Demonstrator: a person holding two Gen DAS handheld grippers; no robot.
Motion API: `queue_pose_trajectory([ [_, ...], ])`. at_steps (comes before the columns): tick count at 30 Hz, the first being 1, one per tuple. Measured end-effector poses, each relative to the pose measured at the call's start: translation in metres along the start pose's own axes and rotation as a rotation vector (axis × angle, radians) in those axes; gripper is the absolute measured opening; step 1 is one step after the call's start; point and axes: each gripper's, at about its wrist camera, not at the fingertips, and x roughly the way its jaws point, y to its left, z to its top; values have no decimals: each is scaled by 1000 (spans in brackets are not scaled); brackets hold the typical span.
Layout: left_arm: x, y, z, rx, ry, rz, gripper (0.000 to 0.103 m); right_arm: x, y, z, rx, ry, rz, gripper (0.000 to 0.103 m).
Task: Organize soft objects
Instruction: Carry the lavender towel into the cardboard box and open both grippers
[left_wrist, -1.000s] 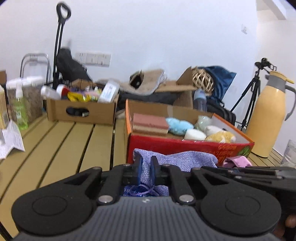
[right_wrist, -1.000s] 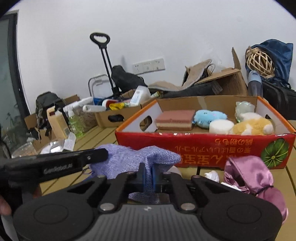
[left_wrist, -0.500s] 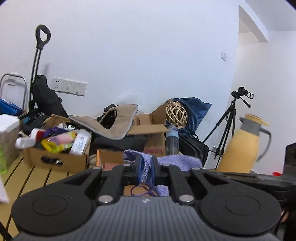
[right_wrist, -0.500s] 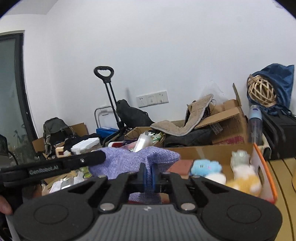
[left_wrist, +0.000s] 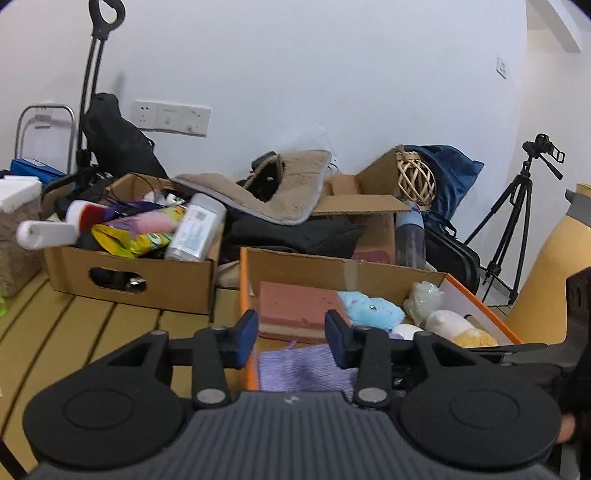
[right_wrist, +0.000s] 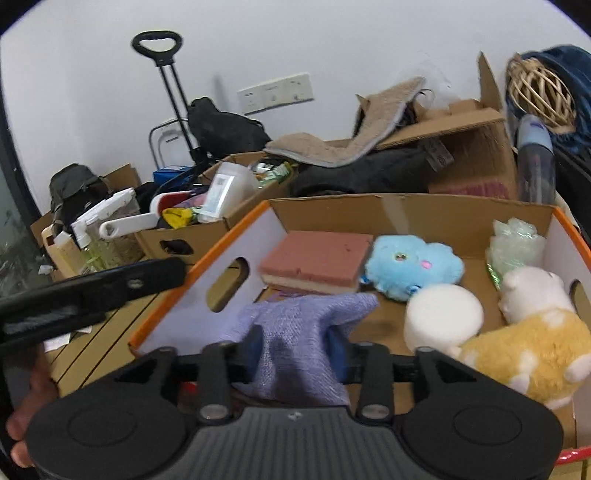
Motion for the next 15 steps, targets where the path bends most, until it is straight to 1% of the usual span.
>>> queue_pose_trajectory([
  [1,-6,0,2,9,-5,6,47,-3,-2,1,2,-5,-4,46],
  [2,-11,-2,3,21,-9,15,61,-9,-2,3,-4,-13,-6,50],
  [3,-17,-3,4,35,-10,31,71,-19,-1,5,-15,-25,-11,53],
  [4,-25,-5,3,49,-18,49,72,-30,0,6,-25,-41,-18,57],
  [6,-44,-7,0,90,-21,63,73,-55,0,7,-58,-69,-28,58],
  [9,-76,-11,-1,116,-20,87,74,-99,-1,7,-92,-110,-72,62],
  [10,-90,-12,-1,119,-24,97,74,-113,-1,7,-97,-121,-89,64],
  [13,-138,-18,-3,130,-51,118,79,-163,-2,-1,-103,-152,-132,65],
  [15,-175,-26,-7,155,-87,120,85,-201,2,-12,-115,-184,-147,69],
])
